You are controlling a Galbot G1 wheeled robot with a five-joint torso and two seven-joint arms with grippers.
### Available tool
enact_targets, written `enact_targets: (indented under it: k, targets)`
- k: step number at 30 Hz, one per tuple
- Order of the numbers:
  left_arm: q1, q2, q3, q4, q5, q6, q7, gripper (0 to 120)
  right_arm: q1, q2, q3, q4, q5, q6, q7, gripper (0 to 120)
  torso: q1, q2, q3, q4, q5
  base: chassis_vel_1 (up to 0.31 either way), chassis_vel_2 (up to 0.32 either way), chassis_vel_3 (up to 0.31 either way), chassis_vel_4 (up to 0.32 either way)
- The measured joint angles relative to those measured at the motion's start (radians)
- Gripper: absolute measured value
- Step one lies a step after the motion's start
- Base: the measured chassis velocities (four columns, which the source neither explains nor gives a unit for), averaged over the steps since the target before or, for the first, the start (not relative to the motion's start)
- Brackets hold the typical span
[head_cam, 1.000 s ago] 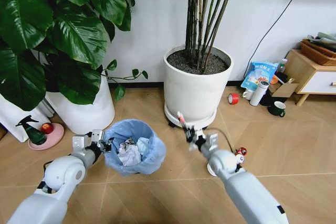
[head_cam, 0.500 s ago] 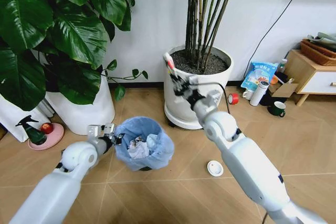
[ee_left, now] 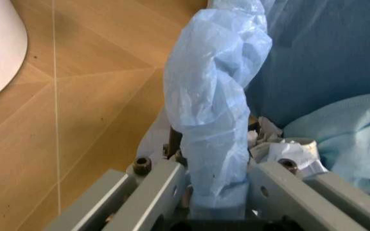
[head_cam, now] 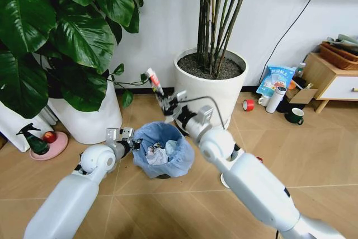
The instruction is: Pick up the trash bin and place the garbage on the floor into it.
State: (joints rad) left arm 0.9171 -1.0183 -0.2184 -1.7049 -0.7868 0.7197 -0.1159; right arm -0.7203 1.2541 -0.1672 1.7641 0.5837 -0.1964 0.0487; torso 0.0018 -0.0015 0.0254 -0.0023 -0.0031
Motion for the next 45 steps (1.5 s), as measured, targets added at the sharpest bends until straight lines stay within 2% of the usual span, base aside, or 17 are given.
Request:
enact_targets:
  k: [7,8,10,12,15,16,19,20,21,22,23,26,27,31,33,39,45]
  targets:
    - [0.023,0.006,-0.020,-0.032,-0.003,0.000,-0.002,0,0.000,0.012,-0.016,-0.054,-0.032,0.017,0.009,28,0.000,0.000,0.000,0.0000,0.0000,0.000,0.000,0.000,0.000]
    - [0.023,0.006,-0.020,-0.032,-0.003,0.000,-0.002,0,0.000,0.012,-0.016,-0.054,-0.032,0.017,0.009,28,0.000,0.000,0.000,0.0000,0.0000,0.000,0.000,0.000,0.000]
    - [0.031,0.009,-0.026,-0.039,-0.002,0.000,-0.002,0,-0.003,0.013,-0.017,-0.056,-0.034,0.017,0.013,39,0.000,0.000,0.000,0.0000,0.0000,0.000,0.000,0.000,0.000]
    - [0.033,0.010,-0.028,-0.041,-0.001,0.000,-0.002,0,-0.005,0.013,-0.017,-0.055,-0.034,0.017,0.016,43,0.000,0.000,0.000,0.0000,0.0000,0.000,0.000,0.000,0.000]
    - [0.036,0.012,-0.034,-0.045,-0.001,-0.001,-0.003,0,-0.007,0.014,-0.018,-0.053,-0.034,0.017,0.021,58,0.000,0.000,0.000,0.0000,0.0000,0.000,0.000,0.000,0.000]
    - [0.036,0.012,-0.034,-0.045,-0.001,-0.001,-0.003,0,-0.007,0.014,-0.018,-0.053,-0.034,0.017,0.021,58,0.000,0.000,0.000,0.0000,0.0000,0.000,0.000,0.000,0.000]
    - [0.041,0.012,-0.044,-0.046,0.000,-0.001,-0.005,0,-0.007,0.015,-0.004,-0.048,-0.033,0.016,0.032,71,0.000,0.000,0.000,0.0001,0.0000,0.000,0.000,0.000,0.000]
    - [0.041,0.012,-0.044,-0.046,0.000,-0.001,-0.005,0,-0.007,0.015,-0.004,-0.048,-0.033,0.016,0.032,71,0.000,0.000,0.000,0.0001,0.0000,0.000,0.000,0.000,0.000]
    - [0.043,0.012,-0.047,-0.046,0.000,-0.001,-0.005,0,-0.009,0.014,0.004,-0.046,-0.033,0.014,0.036,73,0.000,0.000,0.000,0.0001,0.0001,0.000,0.000,0.000,0.000]
    - [0.050,0.011,-0.059,-0.045,0.005,-0.003,-0.007,0,-0.020,0.006,0.036,-0.043,-0.031,0.003,0.049,86,0.000,0.000,0.000,0.0002,0.0000,0.000,0.000,0.000,0.000]
    - [0.050,0.011,-0.059,-0.045,0.005,-0.003,-0.007,0,-0.020,0.006,0.036,-0.043,-0.031,0.003,0.049,86,0.000,0.000,0.000,0.0002,0.0000,0.000,0.000,0.000,0.000]
    - [0.066,0.021,-0.094,-0.043,0.018,-0.008,-0.001,0,-0.109,-0.065,0.193,-0.065,-0.030,-0.042,0.055,98,0.000,0.000,0.000,0.0000,0.0003,0.000,0.000,0.000,0.000]
    - [0.066,0.021,-0.094,-0.043,0.018,-0.008,-0.001,0,-0.109,-0.065,0.193,-0.065,-0.030,-0.042,0.055,98,0.000,0.000,0.000,0.0000,0.0003,0.000,0.000,0.000,0.000]
    - [0.085,0.028,-0.105,-0.054,0.021,-0.014,0.008,0,-0.200,-0.108,0.315,-0.157,-0.034,-0.070,0.035,100,0.000,0.000,0.000,-0.0006,0.0003,0.000,0.000,0.000,0.000]
    - [0.089,0.029,-0.105,-0.057,0.022,-0.014,0.009,0,-0.213,-0.108,0.330,-0.172,-0.033,-0.076,0.032,100,0.000,0.000,0.000,-0.0003,0.0003,0.000,0.000,0.000,0.000]
    - [0.104,0.041,-0.108,-0.074,0.023,-0.021,0.021,0,-0.289,-0.092,0.435,-0.341,-0.106,-0.109,0.000,100,0.000,0.000,0.000,0.0000,0.0003,0.000,0.000,0.000,0.000]
    - [0.112,0.047,-0.108,-0.081,0.023,-0.023,0.030,0,-0.357,-0.081,0.532,-0.426,-0.140,-0.101,-0.061,100,0.000,0.000,0.000,-0.0001,0.0000,0.000,0.000,0.000,0.000]
